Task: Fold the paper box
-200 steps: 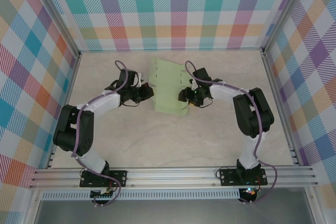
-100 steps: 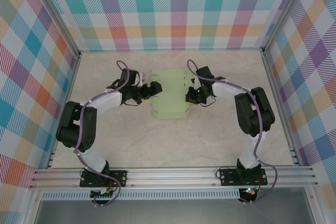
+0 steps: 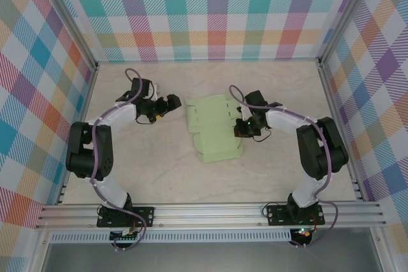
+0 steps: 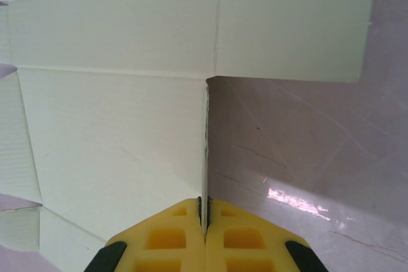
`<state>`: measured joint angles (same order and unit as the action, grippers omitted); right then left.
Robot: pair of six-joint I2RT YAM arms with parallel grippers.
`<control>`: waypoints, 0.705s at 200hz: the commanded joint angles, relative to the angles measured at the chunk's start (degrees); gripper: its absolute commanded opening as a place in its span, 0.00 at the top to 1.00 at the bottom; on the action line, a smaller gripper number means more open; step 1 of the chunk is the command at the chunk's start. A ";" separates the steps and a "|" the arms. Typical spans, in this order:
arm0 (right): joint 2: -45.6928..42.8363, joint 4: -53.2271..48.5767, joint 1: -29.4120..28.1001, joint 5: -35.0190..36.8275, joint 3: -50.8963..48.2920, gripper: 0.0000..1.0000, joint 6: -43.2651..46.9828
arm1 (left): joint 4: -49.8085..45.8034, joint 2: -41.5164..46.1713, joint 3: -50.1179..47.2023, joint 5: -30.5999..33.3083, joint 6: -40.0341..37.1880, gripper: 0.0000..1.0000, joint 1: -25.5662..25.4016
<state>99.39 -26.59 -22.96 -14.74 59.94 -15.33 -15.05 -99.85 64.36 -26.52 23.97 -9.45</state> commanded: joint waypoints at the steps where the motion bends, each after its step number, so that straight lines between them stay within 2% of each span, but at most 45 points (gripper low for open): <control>1: -0.70 3.36 -0.08 1.37 0.30 1.00 1.55 | -1.36 -3.16 1.41 -1.17 -0.76 0.00 -2.77; 31: -1.25 4.41 -0.07 1.59 -0.32 1.00 1.80 | -1.32 -6.28 4.02 0.12 -0.98 0.00 -6.52; 58: -2.24 5.20 -0.07 1.56 -1.44 1.00 1.98 | -2.16 -8.23 4.60 4.00 -0.77 0.00 -7.16; 78: -2.67 5.79 -0.07 1.39 -2.31 1.00 2.33 | -1.42 -9.28 5.10 5.36 -1.52 0.08 -7.16; 91: -2.83 6.34 -0.07 1.20 -2.83 1.00 2.21 | -1.99 -10.68 6.73 6.27 -2.08 0.23 -7.16; 104: -2.90 7.05 -0.11 0.37 -3.16 1.00 2.29 | -1.50 -12.15 7.92 5.62 -2.47 0.50 -7.16; 120: -2.86 7.25 -0.10 0.64 -3.12 1.00 2.28 | 0.54 -13.17 8.75 5.89 -2.60 0.75 -7.21; 141: -3.23 6.68 -0.09 0.61 -2.46 1.00 1.56 | 0.66 -12.92 8.89 7.78 -3.85 0.96 -7.20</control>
<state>97.97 -20.88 -22.96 -13.10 57.14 -14.17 -15.73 -112.79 71.88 -21.08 21.80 -16.75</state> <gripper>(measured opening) 0.047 0.130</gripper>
